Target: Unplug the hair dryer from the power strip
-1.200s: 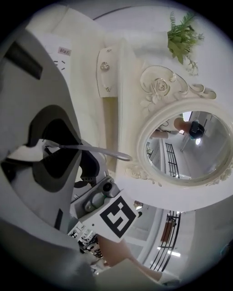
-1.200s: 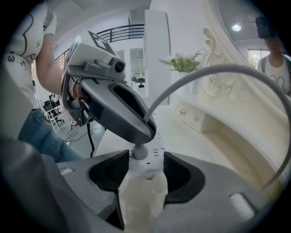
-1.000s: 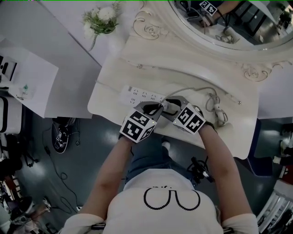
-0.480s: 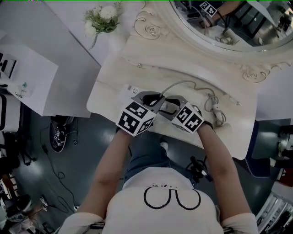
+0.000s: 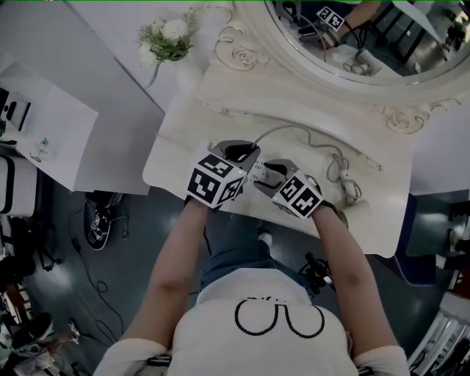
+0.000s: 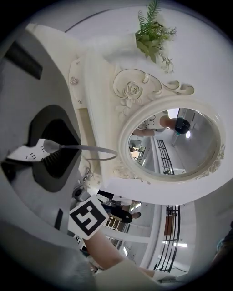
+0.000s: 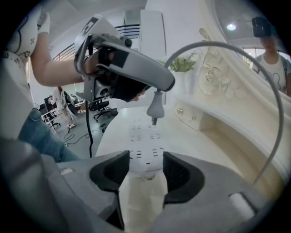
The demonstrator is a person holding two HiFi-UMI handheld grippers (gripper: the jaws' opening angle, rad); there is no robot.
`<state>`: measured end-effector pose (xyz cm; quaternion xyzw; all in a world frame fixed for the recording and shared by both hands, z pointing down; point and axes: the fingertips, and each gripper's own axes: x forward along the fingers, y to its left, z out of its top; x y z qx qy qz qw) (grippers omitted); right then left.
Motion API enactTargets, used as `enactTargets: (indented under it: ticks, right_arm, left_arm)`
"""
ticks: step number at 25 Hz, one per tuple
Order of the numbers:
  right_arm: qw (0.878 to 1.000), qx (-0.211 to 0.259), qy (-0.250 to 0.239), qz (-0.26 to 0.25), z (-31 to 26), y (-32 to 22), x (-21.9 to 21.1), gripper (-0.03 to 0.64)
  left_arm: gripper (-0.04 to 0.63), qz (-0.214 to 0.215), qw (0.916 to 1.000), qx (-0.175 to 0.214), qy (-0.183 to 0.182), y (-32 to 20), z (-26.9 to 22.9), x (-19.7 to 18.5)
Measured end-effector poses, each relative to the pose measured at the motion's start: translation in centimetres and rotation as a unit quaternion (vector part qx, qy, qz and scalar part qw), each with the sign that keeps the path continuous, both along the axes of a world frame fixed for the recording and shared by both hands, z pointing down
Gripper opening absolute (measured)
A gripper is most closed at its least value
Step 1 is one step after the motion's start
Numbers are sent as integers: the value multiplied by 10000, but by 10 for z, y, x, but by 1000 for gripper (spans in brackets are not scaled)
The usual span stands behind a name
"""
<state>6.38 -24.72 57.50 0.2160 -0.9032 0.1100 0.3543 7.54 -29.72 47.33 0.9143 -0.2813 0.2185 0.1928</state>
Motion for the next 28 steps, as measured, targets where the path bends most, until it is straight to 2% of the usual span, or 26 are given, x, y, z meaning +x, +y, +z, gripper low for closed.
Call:
enactTargets:
  ticks: [5,11,20,22,24,25,26,28]
  right_arm:
    - [9999,0,18,120,1,-5,4,185]
    - [10000,0,6,71,0,-7,6,175]
    - [10000,2,-26,65,1,-10,8,166]
    - [10000,6,-34,70,1,-10,8,159]
    - [10000,19,-31,69,2,-10,8,158]
    - [10000,30,-34,75,2,-10,8,158]
    - [9999,39,-41,90,2,-11,8,158]
    - [9998,37,-56,160,1,-11,9,157]
  left_arm:
    - [21,-26,9996,-259,-82,-37,5,1]
    - [21,-75,9966,-788,-244,-75,40,5]
    - [23,-56,9862,-1500,-697,-73,94,3]
    - [23,-112,9859,-1489,-757,-73,98,2]
    - [28,-220,9875,-1263,-914,-77,97,-2]
    - [40,-286,9882,-1144,-982,-79,96,-5]
    - [83,-332,9887,-1059,-1009,-80,94,-7]
    - [206,-398,9900,-945,-969,-80,89,-9]
